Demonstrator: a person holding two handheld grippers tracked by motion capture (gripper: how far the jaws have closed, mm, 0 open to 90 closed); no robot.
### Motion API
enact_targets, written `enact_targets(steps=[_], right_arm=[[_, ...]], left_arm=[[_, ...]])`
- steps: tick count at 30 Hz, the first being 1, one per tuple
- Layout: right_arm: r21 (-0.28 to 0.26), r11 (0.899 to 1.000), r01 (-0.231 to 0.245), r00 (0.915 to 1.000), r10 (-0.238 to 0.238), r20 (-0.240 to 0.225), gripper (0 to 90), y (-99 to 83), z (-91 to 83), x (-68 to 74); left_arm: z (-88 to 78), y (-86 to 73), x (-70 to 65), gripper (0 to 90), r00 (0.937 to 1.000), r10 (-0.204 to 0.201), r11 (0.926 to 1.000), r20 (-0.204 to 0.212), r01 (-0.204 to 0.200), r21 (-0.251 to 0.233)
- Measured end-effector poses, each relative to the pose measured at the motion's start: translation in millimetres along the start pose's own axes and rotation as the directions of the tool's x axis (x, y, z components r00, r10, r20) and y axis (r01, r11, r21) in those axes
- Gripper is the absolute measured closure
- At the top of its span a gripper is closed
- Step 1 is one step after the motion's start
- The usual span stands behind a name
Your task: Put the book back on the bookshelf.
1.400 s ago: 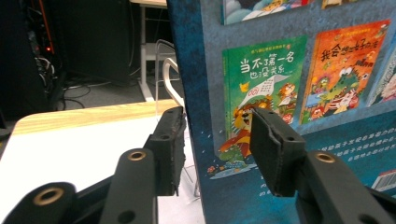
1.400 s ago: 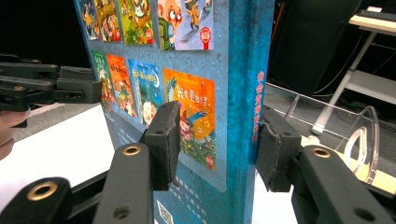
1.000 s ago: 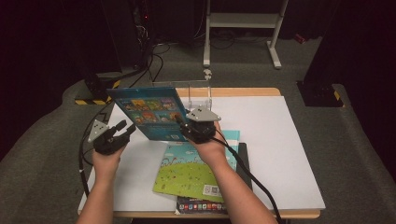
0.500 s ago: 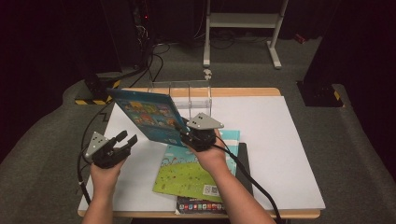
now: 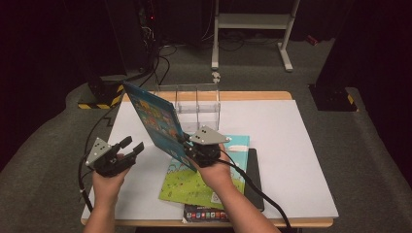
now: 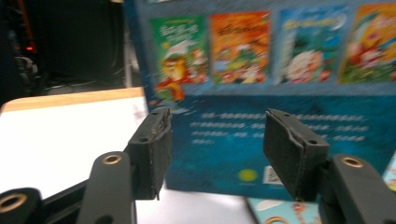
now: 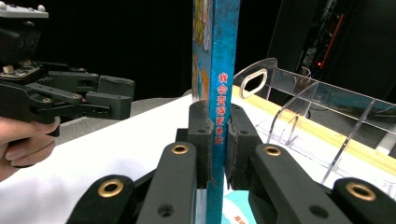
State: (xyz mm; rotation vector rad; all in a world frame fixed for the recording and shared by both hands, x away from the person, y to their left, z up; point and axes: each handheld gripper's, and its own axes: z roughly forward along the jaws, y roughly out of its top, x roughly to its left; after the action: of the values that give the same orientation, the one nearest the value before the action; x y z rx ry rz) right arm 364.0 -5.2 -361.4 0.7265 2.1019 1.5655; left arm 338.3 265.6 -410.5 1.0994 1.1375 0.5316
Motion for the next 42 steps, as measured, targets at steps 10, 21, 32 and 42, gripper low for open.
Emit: enact_targets(steps=[10, 21, 32, 42], right_arm=[[-0.017, 1.000, 0.007, 0.9998, -0.007, 0.016, 82.4, -7.9, -4.1, 12.0], [-0.038, 0.998, 0.054, 0.9984, -0.054, 0.020, 81.6, -13.4, -5.3, 31.5], [-0.059, 0.996, 0.069, 0.9975, -0.070, -0.007, 79.7, -19.1, -5.3, 42.7], [0.004, 1.000, 0.010, 0.9974, -0.010, -0.071, 62.4, -25.2, -4.5, 35.9]], left_arm=[[-3.1, 3.2, -45.0, 32.9, 0.9904, -0.002, 1.0000, 0.138, 0.001, 0.007], [-7.1, 12.0, -82.5, 28.5, 0.9709, -0.030, 0.9992, 0.237, 0.036, -0.019], [-5.3, 11.3, -82.7, 26.7, 0.9677, -0.061, 0.9977, 0.245, 0.067, -0.014], [-7.7, 11.3, -81.6, 26.6, 0.9684, -0.065, 0.9972, 0.241, 0.072, -0.021]])
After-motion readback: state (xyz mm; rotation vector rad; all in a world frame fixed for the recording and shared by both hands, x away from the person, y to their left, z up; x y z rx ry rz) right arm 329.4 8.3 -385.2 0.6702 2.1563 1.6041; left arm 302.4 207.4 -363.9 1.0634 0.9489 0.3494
